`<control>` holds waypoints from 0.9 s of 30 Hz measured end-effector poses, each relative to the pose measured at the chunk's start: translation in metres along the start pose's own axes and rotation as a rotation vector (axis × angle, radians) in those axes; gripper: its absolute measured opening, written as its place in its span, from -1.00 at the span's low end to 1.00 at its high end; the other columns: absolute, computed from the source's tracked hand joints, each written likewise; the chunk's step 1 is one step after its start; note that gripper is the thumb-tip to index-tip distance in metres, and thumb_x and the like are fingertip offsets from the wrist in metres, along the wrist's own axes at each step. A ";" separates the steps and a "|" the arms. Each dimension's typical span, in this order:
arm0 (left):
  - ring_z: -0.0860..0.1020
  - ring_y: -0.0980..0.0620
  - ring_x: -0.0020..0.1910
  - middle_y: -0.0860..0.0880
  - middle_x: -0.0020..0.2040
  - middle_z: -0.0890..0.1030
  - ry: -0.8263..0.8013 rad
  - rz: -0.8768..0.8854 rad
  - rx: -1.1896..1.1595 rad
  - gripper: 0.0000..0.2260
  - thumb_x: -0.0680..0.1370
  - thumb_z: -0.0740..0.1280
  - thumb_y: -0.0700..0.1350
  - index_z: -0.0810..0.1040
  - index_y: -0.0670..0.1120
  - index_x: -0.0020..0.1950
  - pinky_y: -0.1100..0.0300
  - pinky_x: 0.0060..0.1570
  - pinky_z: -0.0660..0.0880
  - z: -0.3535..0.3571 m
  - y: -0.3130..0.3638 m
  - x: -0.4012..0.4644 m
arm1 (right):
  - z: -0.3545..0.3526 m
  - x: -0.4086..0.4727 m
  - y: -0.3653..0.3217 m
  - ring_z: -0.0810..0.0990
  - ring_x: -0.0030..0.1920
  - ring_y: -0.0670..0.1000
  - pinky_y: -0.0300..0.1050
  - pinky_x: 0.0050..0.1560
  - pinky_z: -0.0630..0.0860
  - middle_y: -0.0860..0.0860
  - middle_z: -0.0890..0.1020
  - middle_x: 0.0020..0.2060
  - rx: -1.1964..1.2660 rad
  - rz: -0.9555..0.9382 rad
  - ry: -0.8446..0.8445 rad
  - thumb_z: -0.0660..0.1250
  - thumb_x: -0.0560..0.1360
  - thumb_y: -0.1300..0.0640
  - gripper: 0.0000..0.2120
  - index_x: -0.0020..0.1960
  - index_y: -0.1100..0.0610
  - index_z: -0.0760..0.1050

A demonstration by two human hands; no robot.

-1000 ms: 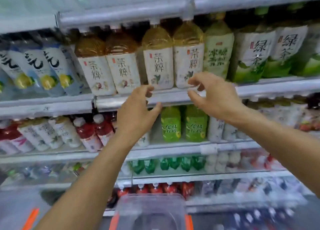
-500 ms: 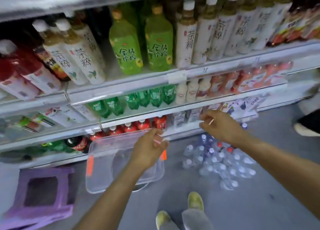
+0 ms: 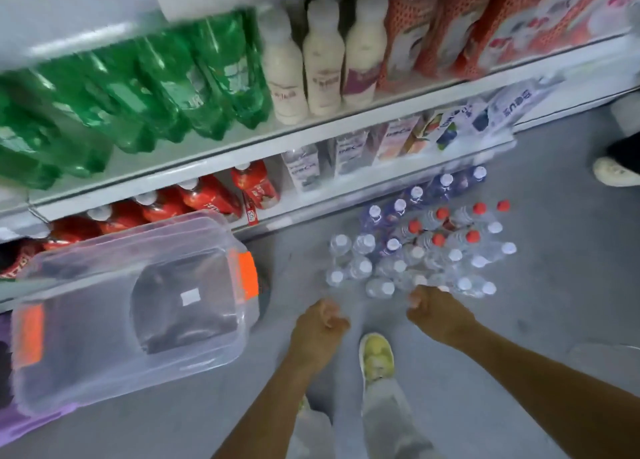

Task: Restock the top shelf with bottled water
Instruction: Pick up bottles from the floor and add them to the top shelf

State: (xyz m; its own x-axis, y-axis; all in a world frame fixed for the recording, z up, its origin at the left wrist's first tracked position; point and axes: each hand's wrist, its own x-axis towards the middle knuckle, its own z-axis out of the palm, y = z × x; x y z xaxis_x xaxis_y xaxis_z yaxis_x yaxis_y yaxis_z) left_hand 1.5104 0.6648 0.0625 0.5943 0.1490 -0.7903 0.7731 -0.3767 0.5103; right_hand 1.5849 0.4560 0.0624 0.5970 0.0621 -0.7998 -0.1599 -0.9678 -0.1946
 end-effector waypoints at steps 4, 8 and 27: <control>0.57 -0.07 0.20 -0.04 0.18 0.60 -0.043 -0.081 0.063 -0.68 0.55 0.36 -0.09 0.52 -0.09 0.29 0.16 0.19 0.48 0.045 -0.033 0.070 | 0.043 0.065 0.036 0.48 0.33 0.11 -0.07 0.23 0.42 0.06 0.48 0.36 0.047 0.060 -0.064 0.29 0.57 0.01 -0.46 0.50 0.05 0.24; 0.55 -0.08 0.19 -0.08 0.23 0.55 0.004 -0.109 0.136 -0.57 0.51 0.40 -0.04 0.42 -0.06 0.35 0.06 0.16 0.51 0.072 -0.062 0.137 | 0.087 0.126 0.054 0.47 0.34 0.13 -0.04 0.22 0.42 0.12 0.45 0.38 0.003 0.037 -0.037 0.31 0.56 -0.01 -0.33 0.55 0.11 0.08; 0.56 -0.11 0.05 -0.06 0.15 0.51 0.206 0.248 0.796 -0.66 0.55 0.38 -0.01 0.45 -0.05 0.28 0.15 -0.14 0.37 0.089 -0.081 0.241 | 0.141 0.216 0.066 0.53 0.25 0.09 -0.03 0.07 0.50 0.07 0.54 0.25 -0.365 -0.268 0.190 0.29 0.57 0.08 -0.61 0.36 0.11 0.34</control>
State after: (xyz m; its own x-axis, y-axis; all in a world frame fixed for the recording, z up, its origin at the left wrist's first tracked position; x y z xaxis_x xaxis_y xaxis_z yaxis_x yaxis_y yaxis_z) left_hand 1.5708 0.6496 -0.1999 0.8136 0.1118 -0.5706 0.2757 -0.9382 0.2093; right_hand 1.5924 0.4400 -0.2034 0.7175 0.3079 -0.6248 0.2846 -0.9483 -0.1405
